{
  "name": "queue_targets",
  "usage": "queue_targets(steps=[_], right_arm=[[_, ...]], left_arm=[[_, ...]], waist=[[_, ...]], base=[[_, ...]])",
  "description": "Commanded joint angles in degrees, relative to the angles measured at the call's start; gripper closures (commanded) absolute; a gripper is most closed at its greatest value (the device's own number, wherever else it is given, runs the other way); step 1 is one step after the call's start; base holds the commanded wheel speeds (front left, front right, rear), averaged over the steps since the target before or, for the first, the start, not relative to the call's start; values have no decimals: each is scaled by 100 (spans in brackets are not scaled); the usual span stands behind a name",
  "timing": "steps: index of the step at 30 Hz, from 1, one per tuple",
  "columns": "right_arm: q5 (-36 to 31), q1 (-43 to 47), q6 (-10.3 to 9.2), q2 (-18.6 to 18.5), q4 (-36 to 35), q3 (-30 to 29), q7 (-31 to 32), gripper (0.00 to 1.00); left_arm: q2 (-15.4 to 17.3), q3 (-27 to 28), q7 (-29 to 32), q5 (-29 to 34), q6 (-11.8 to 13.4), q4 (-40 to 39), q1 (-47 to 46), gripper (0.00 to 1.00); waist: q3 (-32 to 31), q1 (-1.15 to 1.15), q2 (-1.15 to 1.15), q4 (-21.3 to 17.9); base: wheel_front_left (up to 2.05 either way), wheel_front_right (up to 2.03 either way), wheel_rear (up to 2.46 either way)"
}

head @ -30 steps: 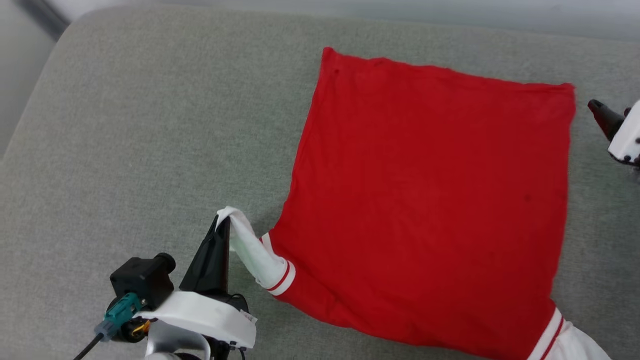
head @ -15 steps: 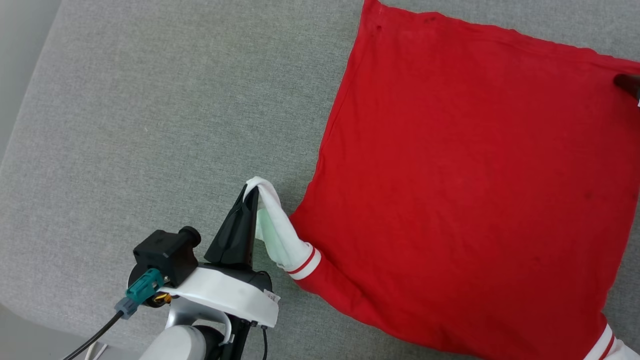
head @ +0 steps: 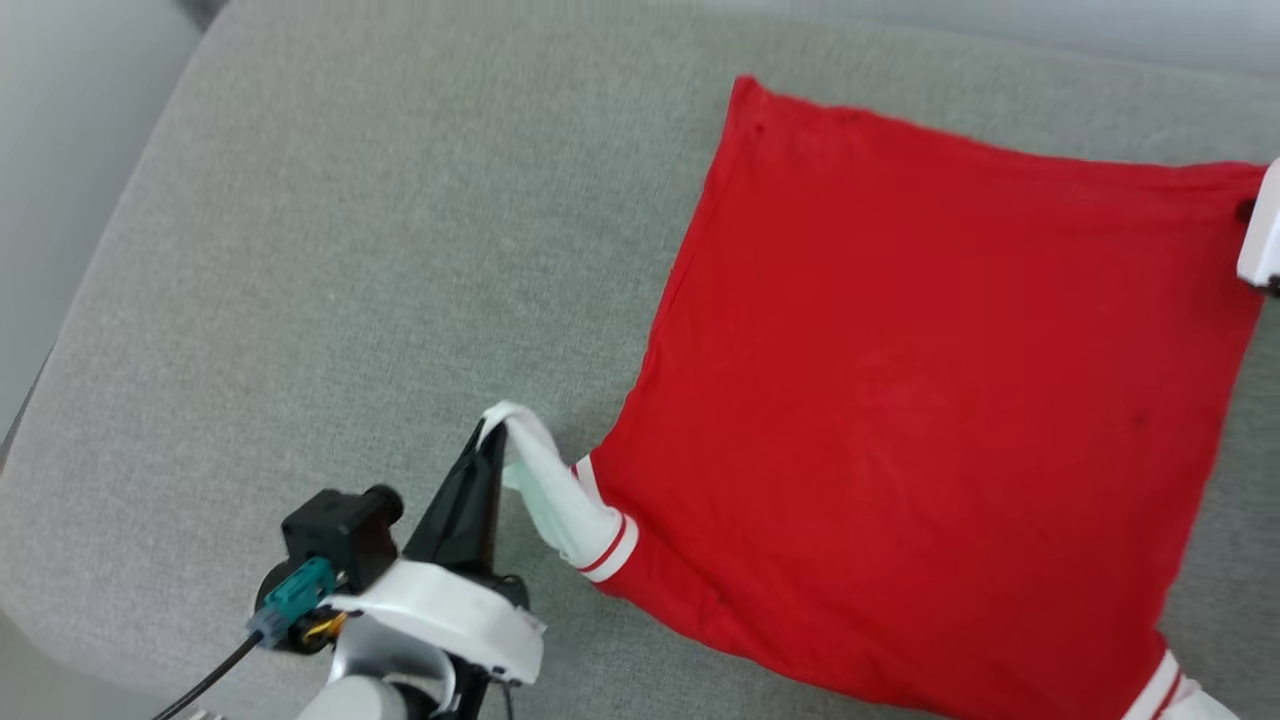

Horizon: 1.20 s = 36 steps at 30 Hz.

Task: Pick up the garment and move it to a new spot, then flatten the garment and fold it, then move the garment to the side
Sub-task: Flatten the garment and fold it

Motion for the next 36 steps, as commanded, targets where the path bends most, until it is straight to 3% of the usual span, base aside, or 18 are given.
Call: queue_targets(steps=[1,8,16,17,20,27,28,29,33,36], right_arm=[[164,262,-2,-94,-156,290,68,100],[952,1447,-3,-488,-1224,1326,474,100],[1613,3545,-3,-939,-2781,1382,1123,100],[1783,4201,-4,-872,-3244,1122,1282,100],[1820,4942,-3,-766,-3647,815,1476,100],[1680,6844,-3,118,-4672,58,1976,100],[1727,6954,-3,270,-4790,0,1990,59],[1731,7021,-3,383,-4900,-77,1963,0],[1703,6961,-2,636,-5267,-307,1640,0],[1778,6603,-2,753,-5470,-486,987,0]], left_arm=[[99,49,9,-30,58,48,177,100],[568,179,241,-53,258,86,772,100],[878,362,433,-191,495,90,1328,100],[969,357,495,-157,548,80,1457,100],[1038,354,545,-167,576,32,1572,100],[1080,362,624,-240,671,-43,1786,100],[1072,356,626,-237,680,-61,1787,100],[1065,354,630,-237,691,-72,1779,100],[1101,311,669,-175,685,-143,1666,100],[1082,277,687,-132,679,-211,1570,100]], waist=[[-460,-1,0,-254],[-1273,-1,0,-920],[-1785,-1,0,-1437],[-1870,-1,0,-1531],[-1929,-1,0,-1590],[-1984,-1,0,-1725],[-1978,-1,0,-1739],[-1970,-1,0,-1751],[-1890,-1,0,-1772],[-1817,-1,0,-1740]], base=[[0,0,0],[0,0,0],[0,0,0],[0,0,0],[0,0,0],[0,0,0],[0,0,0],[0,0,0],[0,0,0],[0,0,0]])
